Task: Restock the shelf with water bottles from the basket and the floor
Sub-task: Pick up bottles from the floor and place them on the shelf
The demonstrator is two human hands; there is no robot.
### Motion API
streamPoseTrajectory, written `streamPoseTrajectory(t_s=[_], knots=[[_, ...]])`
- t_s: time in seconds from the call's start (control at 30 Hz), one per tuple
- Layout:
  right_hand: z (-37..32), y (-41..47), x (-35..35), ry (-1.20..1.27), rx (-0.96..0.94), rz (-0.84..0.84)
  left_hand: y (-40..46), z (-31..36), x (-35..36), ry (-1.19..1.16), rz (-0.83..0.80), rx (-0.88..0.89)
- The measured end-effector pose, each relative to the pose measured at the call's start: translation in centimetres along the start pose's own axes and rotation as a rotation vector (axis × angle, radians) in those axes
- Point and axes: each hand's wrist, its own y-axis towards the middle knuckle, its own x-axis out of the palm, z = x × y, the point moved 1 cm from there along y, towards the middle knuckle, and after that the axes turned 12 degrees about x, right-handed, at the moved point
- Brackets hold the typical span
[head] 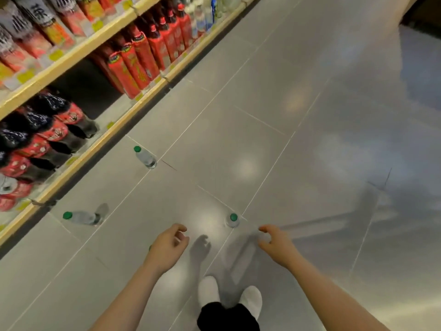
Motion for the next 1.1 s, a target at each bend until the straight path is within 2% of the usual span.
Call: streamPoseTrajectory(t_s=[0.13,0.27,0.33,0.43,0.53,0.67,0.8,0.97,1.1], knots=[[-0.7,10.3,5.1,-0.068,-0.09,0.003,6.1,-5.9,6.1,0.013,0.055,0.019],[-0.7,19.9,10.6,-0.1,-0.155,0.061,9.5,-13.6,12.3,0.033,-0.025,0.047],[-0.6,23.9,13.0,-0.158,-0.194,0.086,10.6,-17.2,14.6,0.017,0.0,0.025],[0.0,28.2,16.0,-0.281,-0.233,0.077,11.6,-21.1,17.3,-0.01,0.023,-0.035],[-0.1,29.9,17.0,-0.304,-0.255,0.145,11.5,-23.3,18.7,-0.024,0.008,-0.079],[-1.5,28.0,15.1,-0.297,-0.289,0.099,9.5,-22.5,17.5,-0.044,0.006,-0.122],[-3.9,21.3,11.5,-0.329,-0.38,0.018,6.3,-18.6,14.4,-0.09,0.045,-0.139],[-8.0,9.9,7.2,-0.268,-0.46,-0.186,2.3,-12.1,11.4,-0.223,0.089,-0.115],[-10.9,4.2,7.8,-0.281,-0.525,-0.332,0.3,-9.6,10.2,-0.283,0.077,-0.019]])
